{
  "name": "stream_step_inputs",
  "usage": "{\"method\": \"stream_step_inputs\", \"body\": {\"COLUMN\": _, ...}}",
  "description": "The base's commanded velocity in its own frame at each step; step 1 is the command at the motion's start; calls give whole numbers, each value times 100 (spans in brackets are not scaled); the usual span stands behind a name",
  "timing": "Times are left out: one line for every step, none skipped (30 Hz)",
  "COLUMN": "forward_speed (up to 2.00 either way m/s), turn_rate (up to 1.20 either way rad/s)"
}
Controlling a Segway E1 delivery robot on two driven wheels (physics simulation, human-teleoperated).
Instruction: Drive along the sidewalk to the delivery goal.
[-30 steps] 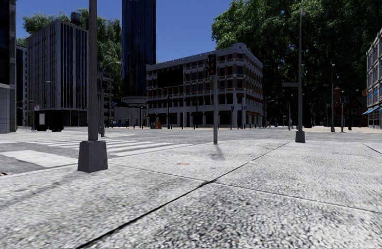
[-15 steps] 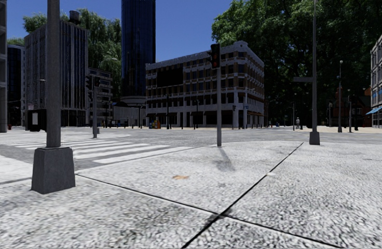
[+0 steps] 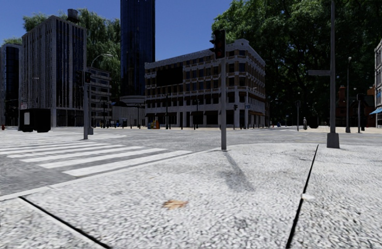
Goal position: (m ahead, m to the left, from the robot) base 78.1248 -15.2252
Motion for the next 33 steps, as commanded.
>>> {"method": "stream_step_inputs", "body": {"forward_speed": 200, "turn_rate": 0}}
{"method": "stream_step_inputs", "body": {"forward_speed": 200, "turn_rate": 0}}
{"method": "stream_step_inputs", "body": {"forward_speed": 200, "turn_rate": 0}}
{"method": "stream_step_inputs", "body": {"forward_speed": 200, "turn_rate": 0}}
{"method": "stream_step_inputs", "body": {"forward_speed": 200, "turn_rate": 0}}
{"method": "stream_step_inputs", "body": {"forward_speed": 200, "turn_rate": 0}}
{"method": "stream_step_inputs", "body": {"forward_speed": 200, "turn_rate": 0}}
{"method": "stream_step_inputs", "body": {"forward_speed": 200, "turn_rate": 0}}
{"method": "stream_step_inputs", "body": {"forward_speed": 200, "turn_rate": 0}}
{"method": "stream_step_inputs", "body": {"forward_speed": 200, "turn_rate": 0}}
{"method": "stream_step_inputs", "body": {"forward_speed": 200, "turn_rate": 0}}
{"method": "stream_step_inputs", "body": {"forward_speed": 200, "turn_rate": 0}}
{"method": "stream_step_inputs", "body": {"forward_speed": 200, "turn_rate": 0}}
{"method": "stream_step_inputs", "body": {"forward_speed": 200, "turn_rate": 0}}
{"method": "stream_step_inputs", "body": {"forward_speed": 200, "turn_rate": 0}}
{"method": "stream_step_inputs", "body": {"forward_speed": 200, "turn_rate": 0}}
{"method": "stream_step_inputs", "body": {"forward_speed": 200, "turn_rate": 0}}
{"method": "stream_step_inputs", "body": {"forward_speed": 200, "turn_rate": 0}}
{"method": "stream_step_inputs", "body": {"forward_speed": 200, "turn_rate": 0}}
{"method": "stream_step_inputs", "body": {"forward_speed": 200, "turn_rate": 0}}
{"method": "stream_step_inputs", "body": {"forward_speed": 200, "turn_rate": 0}}
{"method": "stream_step_inputs", "body": {"forward_speed": 200, "turn_rate": 0}}
{"method": "stream_step_inputs", "body": {"forward_speed": 200, "turn_rate": 0}}
{"method": "stream_step_inputs", "body": {"forward_speed": 200, "turn_rate": 0}}
{"method": "stream_step_inputs", "body": {"forward_speed": 200, "turn_rate": 0}}
{"method": "stream_step_inputs", "body": {"forward_speed": 200, "turn_rate": 12}}
{"method": "stream_step_inputs", "body": {"forward_speed": 200, "turn_rate": 27}}
{"method": "stream_step_inputs", "body": {"forward_speed": 200, "turn_rate": 50}}
{"method": "stream_step_inputs", "body": {"forward_speed": 200, "turn_rate": 50}}
{"method": "stream_step_inputs", "body": {"forward_speed": 200, "turn_rate": 77}}
{"method": "stream_step_inputs", "body": {"forward_speed": 200, "turn_rate": 103}}
{"method": "stream_step_inputs", "body": {"forward_speed": 200, "turn_rate": 120}}
{"method": "stream_step_inputs", "body": {"forward_speed": 200, "turn_rate": 120}}
